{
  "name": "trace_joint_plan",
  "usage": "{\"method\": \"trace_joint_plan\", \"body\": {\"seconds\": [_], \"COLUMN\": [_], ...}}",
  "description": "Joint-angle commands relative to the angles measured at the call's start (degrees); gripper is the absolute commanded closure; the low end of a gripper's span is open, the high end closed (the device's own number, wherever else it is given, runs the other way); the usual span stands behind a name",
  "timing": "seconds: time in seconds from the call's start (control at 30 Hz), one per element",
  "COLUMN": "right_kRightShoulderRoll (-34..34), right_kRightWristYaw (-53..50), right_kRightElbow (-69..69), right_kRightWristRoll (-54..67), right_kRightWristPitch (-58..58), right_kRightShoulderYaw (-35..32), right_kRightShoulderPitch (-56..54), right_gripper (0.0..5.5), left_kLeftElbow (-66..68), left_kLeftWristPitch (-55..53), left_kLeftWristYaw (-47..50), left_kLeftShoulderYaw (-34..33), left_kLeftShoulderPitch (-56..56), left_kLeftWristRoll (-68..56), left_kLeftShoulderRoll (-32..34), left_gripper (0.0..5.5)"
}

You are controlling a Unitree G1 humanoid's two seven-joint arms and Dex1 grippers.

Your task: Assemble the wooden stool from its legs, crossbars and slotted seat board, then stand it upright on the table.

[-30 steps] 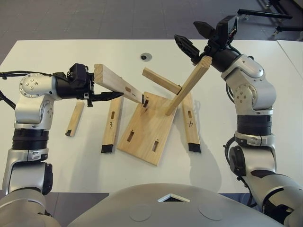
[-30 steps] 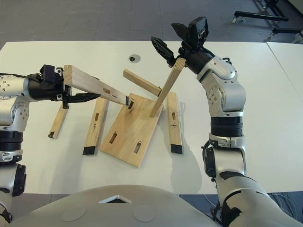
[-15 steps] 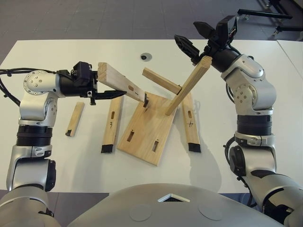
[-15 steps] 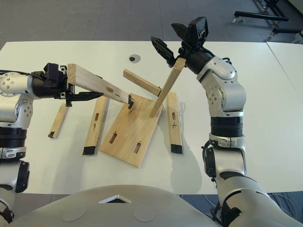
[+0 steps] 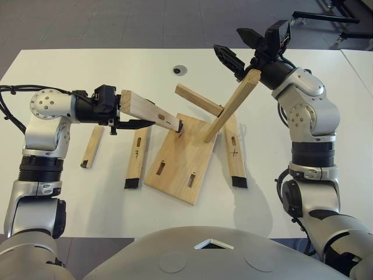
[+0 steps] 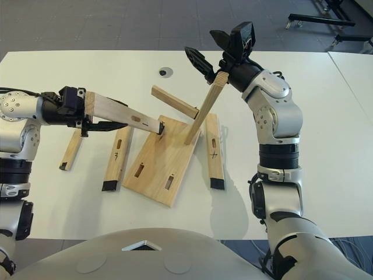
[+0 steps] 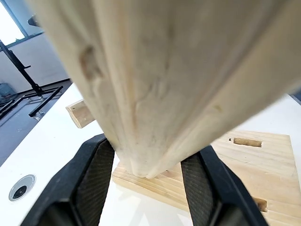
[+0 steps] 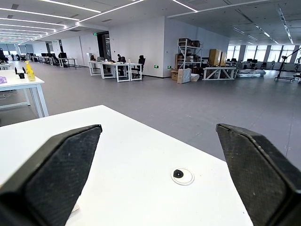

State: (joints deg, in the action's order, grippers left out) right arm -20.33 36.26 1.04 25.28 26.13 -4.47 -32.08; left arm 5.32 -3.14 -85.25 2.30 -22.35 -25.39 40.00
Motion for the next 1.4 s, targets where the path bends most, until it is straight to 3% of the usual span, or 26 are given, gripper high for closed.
{"method": "trace_joint_plan", "body": {"seconds": [0.03, 0.3, 0.57, 0.97, 1.2, 1.4], "right_kRightShoulderRoll": [-0.2, -0.2, 0.2, 1.0, 0.2, -1.0], "right_kRightWristYaw": [0.1, -0.1, -0.5, -0.8, 1.6, 4.6], "right_kRightElbow": [0.3, 0.6, -0.1, -1.8, -1.3, -4.5], "right_kRightWristRoll": [0.1, 0.0, 0.2, 0.5, 1.5, 6.3], "right_kRightWristPitch": [1.0, 0.9, 1.2, 2.5, 2.6, 6.3], "right_kRightShoulderYaw": [0.2, 0.0, 0.1, 0.8, 0.7, -1.1], "right_kRightShoulderPitch": [-0.8, -1.1, -0.2, 0.7, -6.3, -11.1], "right_gripper": [1.01, 1.01, 1.01, 1.01, 1.01, 1.01], "left_kLeftElbow": [-2.0, -2.1, -2.9, 12.0, 9.0, 8.3], "left_kLeftWristPitch": [-5.4, -7.9, -12.8, -16.5, -16.1, -17.0], "left_kLeftWristYaw": [-5.5, -7.2, -7.2, -7.2, -7.2, -7.2], "left_kLeftShoulderYaw": [2.6, 6.9, 16.5, 19.7, 18.8, 22.4], "left_kLeftShoulderPitch": [1.1, 0.1, -2.1, -4.2, -2.2, -5.4], "left_kLeftWristRoll": [-1.1, -2.8, -9.8, -13.0, -11.7, -10.3], "left_kLeftShoulderRoll": [4.8, 10.6, 21.5, 18.5, 16.8, 17.2], "left_gripper": [3.42, 3.42, 3.42, 3.42, 3.42, 3.42]}}
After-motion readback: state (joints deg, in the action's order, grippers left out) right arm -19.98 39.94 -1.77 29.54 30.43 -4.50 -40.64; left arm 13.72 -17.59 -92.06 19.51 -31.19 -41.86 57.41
